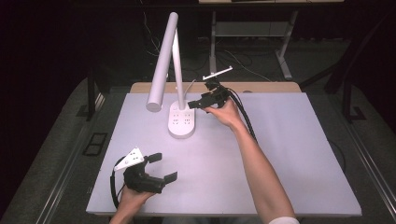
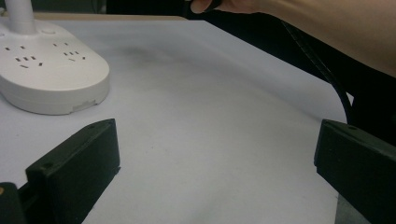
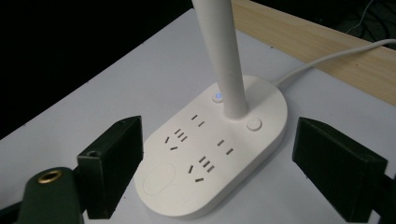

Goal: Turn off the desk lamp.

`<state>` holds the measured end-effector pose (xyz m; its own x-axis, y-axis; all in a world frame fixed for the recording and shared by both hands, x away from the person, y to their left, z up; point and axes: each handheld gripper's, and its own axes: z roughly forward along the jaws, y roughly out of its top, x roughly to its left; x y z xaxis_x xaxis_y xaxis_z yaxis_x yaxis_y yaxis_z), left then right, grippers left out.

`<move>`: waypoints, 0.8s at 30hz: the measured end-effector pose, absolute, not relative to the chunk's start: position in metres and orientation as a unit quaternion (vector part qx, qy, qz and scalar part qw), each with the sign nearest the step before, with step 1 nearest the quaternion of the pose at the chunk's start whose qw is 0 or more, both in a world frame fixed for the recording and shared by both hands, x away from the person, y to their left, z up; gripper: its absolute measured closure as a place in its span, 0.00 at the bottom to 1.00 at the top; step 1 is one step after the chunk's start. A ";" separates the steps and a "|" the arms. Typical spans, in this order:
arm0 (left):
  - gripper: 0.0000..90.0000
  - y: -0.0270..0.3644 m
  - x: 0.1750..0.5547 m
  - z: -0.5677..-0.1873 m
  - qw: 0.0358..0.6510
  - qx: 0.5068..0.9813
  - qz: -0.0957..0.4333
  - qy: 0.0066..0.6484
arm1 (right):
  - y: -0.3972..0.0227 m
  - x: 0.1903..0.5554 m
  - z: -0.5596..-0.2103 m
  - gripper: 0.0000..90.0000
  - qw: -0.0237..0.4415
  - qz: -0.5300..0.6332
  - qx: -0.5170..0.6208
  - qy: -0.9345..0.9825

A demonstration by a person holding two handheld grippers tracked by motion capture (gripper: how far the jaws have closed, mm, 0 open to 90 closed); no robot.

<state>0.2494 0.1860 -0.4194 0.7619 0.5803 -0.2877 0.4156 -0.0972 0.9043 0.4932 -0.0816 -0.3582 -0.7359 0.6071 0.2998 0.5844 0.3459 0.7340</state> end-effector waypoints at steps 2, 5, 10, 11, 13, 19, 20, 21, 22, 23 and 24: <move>0.00 0.185 0.249 -0.419 0.580 0.739 0.069 0.337 | -0.080 0.496 -0.361 0.30 0.005 0.442 0.366 0.819; 0.00 0.186 0.249 -0.419 0.581 0.737 0.070 0.338 | -0.077 0.501 -0.364 0.43 -0.006 0.448 0.371 0.814; 0.00 0.186 0.249 -0.419 0.584 0.736 0.069 0.336 | -0.074 0.508 -0.370 0.63 -0.012 0.463 0.375 0.803; 0.00 0.186 0.249 -0.419 0.584 0.736 0.069 0.336 | -0.074 0.510 -0.372 0.66 -0.014 0.467 0.377 0.800; 0.00 0.186 0.249 -0.419 0.583 0.736 0.069 0.336 | -0.074 0.514 -0.377 0.75 -0.028 0.470 0.380 0.796; 0.00 0.187 0.249 -0.419 0.585 0.735 0.070 0.337 | -0.073 0.521 -0.386 0.92 -0.024 0.477 0.394 0.785; 0.00 0.187 0.249 -0.419 0.584 0.735 0.071 0.337 | -0.072 0.522 -0.388 0.94 -0.019 0.480 0.396 0.783; 0.00 0.188 0.249 -0.419 0.583 0.736 0.071 0.337 | -0.071 0.523 -0.389 0.95 -0.017 0.481 0.398 0.781; 0.00 0.188 0.249 -0.419 0.583 0.736 0.071 0.337 | -0.070 0.523 -0.391 0.96 -0.014 0.479 0.401 0.781; 0.00 0.188 0.249 -0.419 0.583 0.736 0.071 0.337 | -0.068 0.523 -0.393 0.98 -0.011 0.477 0.402 0.782; 0.00 0.188 0.249 -0.419 0.583 0.736 0.072 0.337 | -0.067 0.524 -0.395 0.99 -0.009 0.475 0.405 0.781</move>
<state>0.2491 0.1883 -0.4190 0.7631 0.5792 -0.2866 0.4112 -0.0931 0.9068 0.5239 -0.0674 -0.3951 -0.6715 0.6239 0.3997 0.6415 0.2196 0.7350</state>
